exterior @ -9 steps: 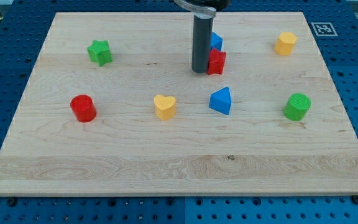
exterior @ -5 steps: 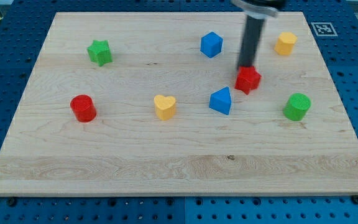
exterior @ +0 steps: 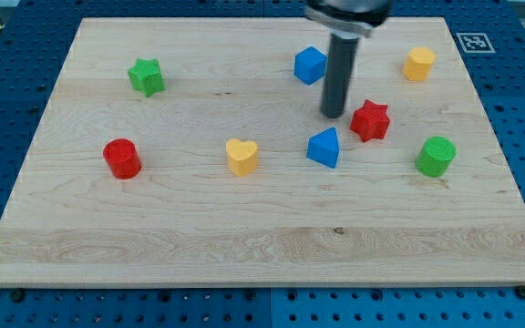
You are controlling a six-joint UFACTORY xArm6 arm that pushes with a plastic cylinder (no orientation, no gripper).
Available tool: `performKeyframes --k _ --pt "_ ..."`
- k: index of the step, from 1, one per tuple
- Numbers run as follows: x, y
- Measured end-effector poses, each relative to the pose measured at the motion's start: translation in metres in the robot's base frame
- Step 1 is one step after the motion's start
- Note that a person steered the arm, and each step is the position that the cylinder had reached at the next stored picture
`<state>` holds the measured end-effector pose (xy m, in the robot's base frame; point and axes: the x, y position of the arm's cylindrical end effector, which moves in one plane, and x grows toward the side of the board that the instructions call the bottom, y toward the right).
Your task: Move the red star into the green circle
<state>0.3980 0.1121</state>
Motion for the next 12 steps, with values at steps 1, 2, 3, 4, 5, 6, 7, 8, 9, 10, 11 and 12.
performKeyframes --k 1,2,3,4,5,6,7,8,9,10,11,12 --pt "0.01 0.051" --pt "0.009 0.06" --pt "0.009 0.06" --pt "0.0 0.04" --pt "-0.001 0.003" --pt "0.012 -0.006" --pt "0.041 0.008" --pt "0.057 0.034" --pt "0.057 0.057" --pt "0.055 0.049" --pt "0.03 0.044" --pt "0.0 0.053"
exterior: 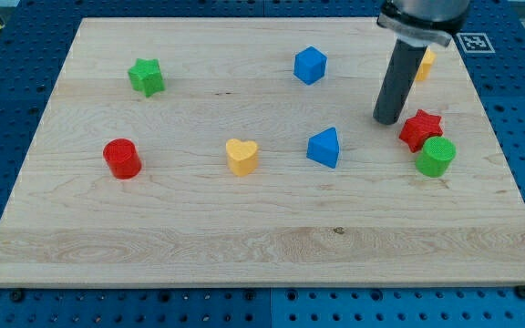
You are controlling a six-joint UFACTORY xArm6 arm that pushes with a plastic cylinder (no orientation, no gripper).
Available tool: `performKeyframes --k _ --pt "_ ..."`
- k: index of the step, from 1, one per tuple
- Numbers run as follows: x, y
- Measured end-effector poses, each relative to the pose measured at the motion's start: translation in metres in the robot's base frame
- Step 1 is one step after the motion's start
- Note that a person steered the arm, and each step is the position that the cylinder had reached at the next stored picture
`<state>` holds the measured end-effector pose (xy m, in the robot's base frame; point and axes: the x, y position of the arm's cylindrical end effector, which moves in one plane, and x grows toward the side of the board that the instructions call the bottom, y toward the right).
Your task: Move the red star into the green circle
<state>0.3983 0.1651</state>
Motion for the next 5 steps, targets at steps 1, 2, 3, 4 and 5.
performKeyframes --k 1,2,3,4,5 --pt "-0.008 0.026" --pt "-0.002 0.054" --pt "0.004 0.056" --pt "0.009 0.056" --pt "0.024 0.056"
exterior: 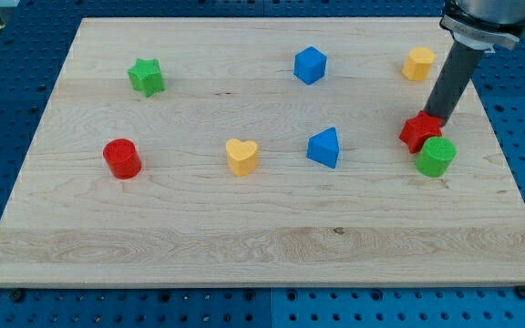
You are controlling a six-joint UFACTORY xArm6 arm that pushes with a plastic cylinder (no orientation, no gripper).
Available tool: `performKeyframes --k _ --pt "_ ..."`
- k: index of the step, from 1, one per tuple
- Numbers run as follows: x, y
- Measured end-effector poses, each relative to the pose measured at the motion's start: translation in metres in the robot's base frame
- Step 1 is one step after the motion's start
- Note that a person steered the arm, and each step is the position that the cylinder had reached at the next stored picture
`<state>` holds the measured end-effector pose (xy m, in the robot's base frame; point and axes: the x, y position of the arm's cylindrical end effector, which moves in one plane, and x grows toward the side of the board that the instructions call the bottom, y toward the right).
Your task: Move the red star into the green circle
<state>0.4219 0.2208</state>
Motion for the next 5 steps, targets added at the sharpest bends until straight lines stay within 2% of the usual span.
performKeyframes --k 1,2,3,5 --pt "-0.002 0.003" --pt "-0.034 -0.004" --pt "-0.032 -0.043" --pt "0.018 -0.057"
